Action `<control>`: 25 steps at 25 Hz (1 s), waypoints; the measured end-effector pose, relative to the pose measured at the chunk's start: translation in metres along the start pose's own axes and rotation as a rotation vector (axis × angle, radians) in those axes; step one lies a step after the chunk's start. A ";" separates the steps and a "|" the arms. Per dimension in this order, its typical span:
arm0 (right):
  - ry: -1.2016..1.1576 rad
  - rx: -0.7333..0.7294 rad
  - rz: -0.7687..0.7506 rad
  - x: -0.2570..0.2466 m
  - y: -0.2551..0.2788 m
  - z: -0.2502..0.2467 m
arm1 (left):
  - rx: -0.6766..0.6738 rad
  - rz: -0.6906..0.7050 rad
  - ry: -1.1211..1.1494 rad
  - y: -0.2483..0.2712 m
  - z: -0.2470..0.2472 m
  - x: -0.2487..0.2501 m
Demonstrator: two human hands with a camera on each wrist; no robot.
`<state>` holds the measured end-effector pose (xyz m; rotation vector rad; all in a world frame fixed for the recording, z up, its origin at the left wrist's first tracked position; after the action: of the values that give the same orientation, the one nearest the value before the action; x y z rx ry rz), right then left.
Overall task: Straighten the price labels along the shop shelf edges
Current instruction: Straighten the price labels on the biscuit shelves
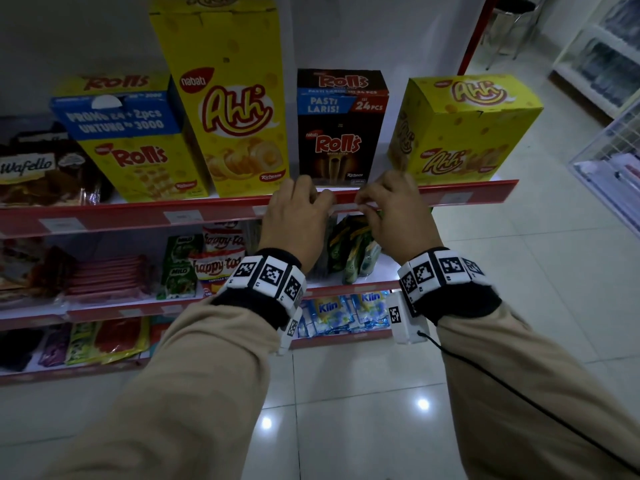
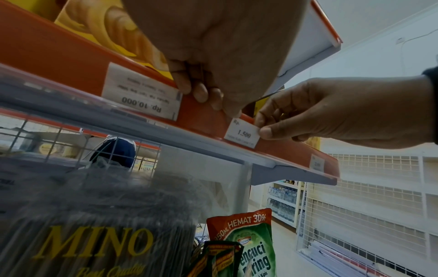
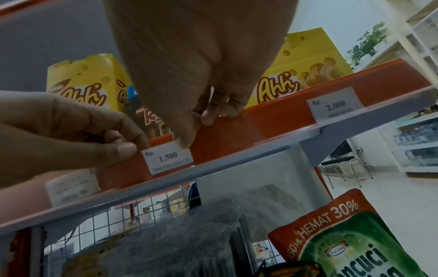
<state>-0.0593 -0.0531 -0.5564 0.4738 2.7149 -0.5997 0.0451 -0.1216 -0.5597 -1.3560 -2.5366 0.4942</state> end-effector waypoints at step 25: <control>0.019 0.128 -0.091 -0.056 0.004 0.017 | -0.045 -0.002 -0.001 0.039 -0.018 -0.034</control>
<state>-0.0036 -0.0711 -0.5517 0.3911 2.7393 -0.8007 0.0997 -0.1269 -0.5597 -1.3692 -2.5644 0.4403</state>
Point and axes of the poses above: each hand's wrist, its own y-axis away from the middle knuckle, its own z-axis out of the palm, x = y × z, the point moved 9 cm from there along -y, towards the middle knuckle, and after that the axes turned 3 degrees about -y, right-handed, at the moved point
